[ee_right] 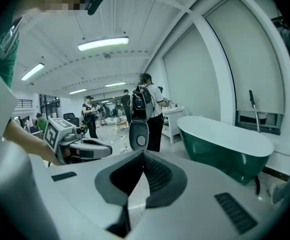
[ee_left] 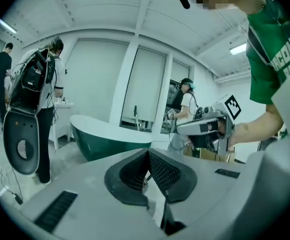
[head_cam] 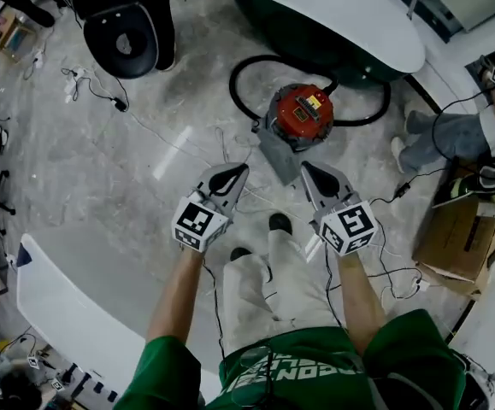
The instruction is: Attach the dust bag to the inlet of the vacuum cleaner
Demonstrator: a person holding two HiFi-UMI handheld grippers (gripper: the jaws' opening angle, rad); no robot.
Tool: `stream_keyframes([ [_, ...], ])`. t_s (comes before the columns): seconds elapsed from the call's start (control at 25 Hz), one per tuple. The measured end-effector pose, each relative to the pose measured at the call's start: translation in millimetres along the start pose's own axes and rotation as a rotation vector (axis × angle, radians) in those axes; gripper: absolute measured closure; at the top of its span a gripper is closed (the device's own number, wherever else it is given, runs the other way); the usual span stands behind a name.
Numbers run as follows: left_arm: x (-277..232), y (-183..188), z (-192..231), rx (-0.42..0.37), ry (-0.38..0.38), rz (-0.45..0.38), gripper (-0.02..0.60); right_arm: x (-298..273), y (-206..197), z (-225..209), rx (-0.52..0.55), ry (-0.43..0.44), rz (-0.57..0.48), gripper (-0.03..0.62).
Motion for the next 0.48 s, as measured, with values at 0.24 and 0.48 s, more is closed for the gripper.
stream_keyframes([
  [0.24,50.8,71.4,-82.5,0.069,0.037,-0.046,0.578,68.4,78.0,31.7,0.008,0.013,-0.021,0.586],
  [0.48,63.5,98.2,-143.0,0.135,0.077,-0.075,0.578,126.6,111.5,30.0,-0.01,-0.005,-0.05,0.586],
])
Point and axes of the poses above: the fingertips, and each gripper's own axes: x backward along the fingers, z to its left, y out of its top, the point moved 7 cm from there along x, backward along the fingers, and after that the axes turned 14 degrees about x, right-handed, at the moved point
